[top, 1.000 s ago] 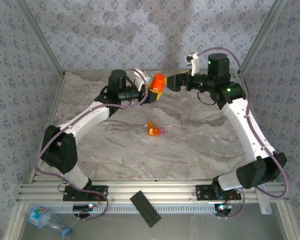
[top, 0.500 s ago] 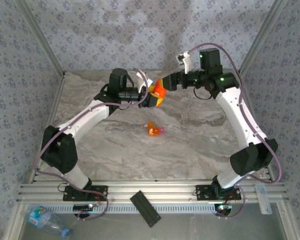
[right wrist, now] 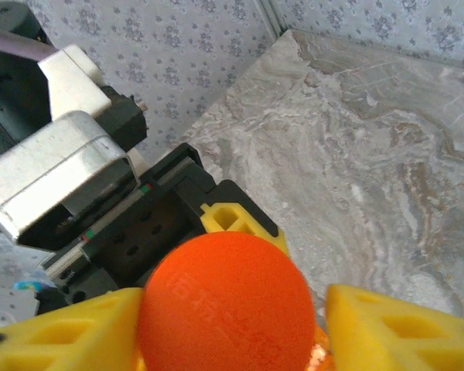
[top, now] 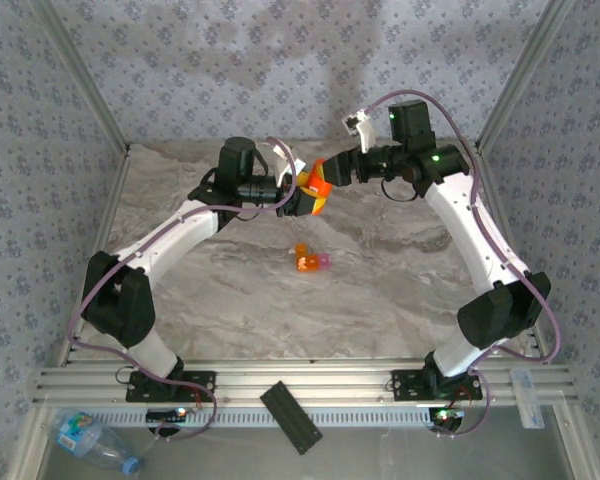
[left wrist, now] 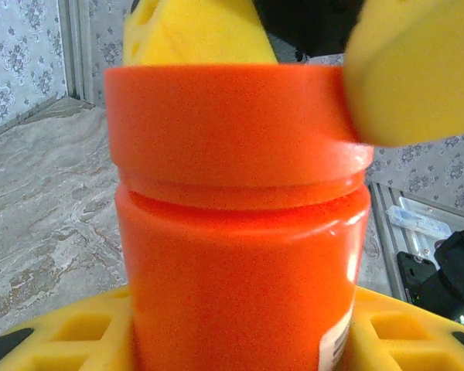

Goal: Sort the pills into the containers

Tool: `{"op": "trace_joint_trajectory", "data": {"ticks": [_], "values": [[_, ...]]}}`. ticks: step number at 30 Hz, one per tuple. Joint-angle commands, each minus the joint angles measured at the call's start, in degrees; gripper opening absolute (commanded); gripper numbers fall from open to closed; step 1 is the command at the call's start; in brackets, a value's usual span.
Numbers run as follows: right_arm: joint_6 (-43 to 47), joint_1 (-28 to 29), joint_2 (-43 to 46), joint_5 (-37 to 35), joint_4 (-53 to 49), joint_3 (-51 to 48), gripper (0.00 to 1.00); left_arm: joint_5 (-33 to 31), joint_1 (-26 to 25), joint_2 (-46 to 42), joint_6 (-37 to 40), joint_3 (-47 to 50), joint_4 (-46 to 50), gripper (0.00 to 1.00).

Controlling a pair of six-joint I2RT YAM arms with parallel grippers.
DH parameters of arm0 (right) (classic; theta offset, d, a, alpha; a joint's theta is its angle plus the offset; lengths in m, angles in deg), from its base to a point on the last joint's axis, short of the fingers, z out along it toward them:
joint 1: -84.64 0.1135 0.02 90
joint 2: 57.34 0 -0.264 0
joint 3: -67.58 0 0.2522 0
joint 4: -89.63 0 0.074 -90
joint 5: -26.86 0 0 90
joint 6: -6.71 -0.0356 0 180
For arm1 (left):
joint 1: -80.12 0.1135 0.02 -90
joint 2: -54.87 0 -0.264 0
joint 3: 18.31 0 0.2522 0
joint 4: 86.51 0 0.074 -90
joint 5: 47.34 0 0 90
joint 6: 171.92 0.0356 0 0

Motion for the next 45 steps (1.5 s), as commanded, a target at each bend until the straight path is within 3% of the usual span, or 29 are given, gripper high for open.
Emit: {"op": "trace_joint_trajectory", "data": {"ticks": [1, 9, 16, 21, 28, 36, 40, 45], "values": [[0.14, 0.56, -1.04, 0.87, -0.66, 1.12, 0.54, 2.02, -0.17, -0.52, 0.85, -2.7, -1.35, 0.0], [-9.47, 4.34, -1.4, -10.23, 4.48, -3.96, 0.43, -6.6, -1.37, -1.4, 0.82, -1.64, -3.96, 0.0], [-25.41, 10.1, -0.37, -26.8, 15.05, -12.01, 0.43, -23.71, -5.82, -2.75, 2.04, 2.42, -11.14, 0.0], [-30.39, 12.65, -1.74, -31.67, 17.89, -12.53, 0.44, -29.59, -8.34, -1.76, 2.04, 3.61, -14.21, 0.0], [-30.4, 11.98, -0.48, -30.85, 17.89, -13.44, 0.5, -31.89, -8.28, -1.26, 0.94, 5.09, -16.38, 0.0], [-26.32, 5.78, 8.31, -22.27, 25.05, -19.36, 0.82, -29.81, -5.46, -2.38, -1.36, 6.27, -18.18, 0.0], [-21.72, 3.54, 12.34, -19.91, 23.46, -19.1, 0.88, -25.57, -3.28, -3.34, -1.8, 6.38, -17.78, 0.0], [-13.66, 0.02, 11.41, -9.55, 16.7, -13.45, 0.92, -13.9, -0.54, -3.52, -3.84, 4.68, -16.02, 0.0]]}}
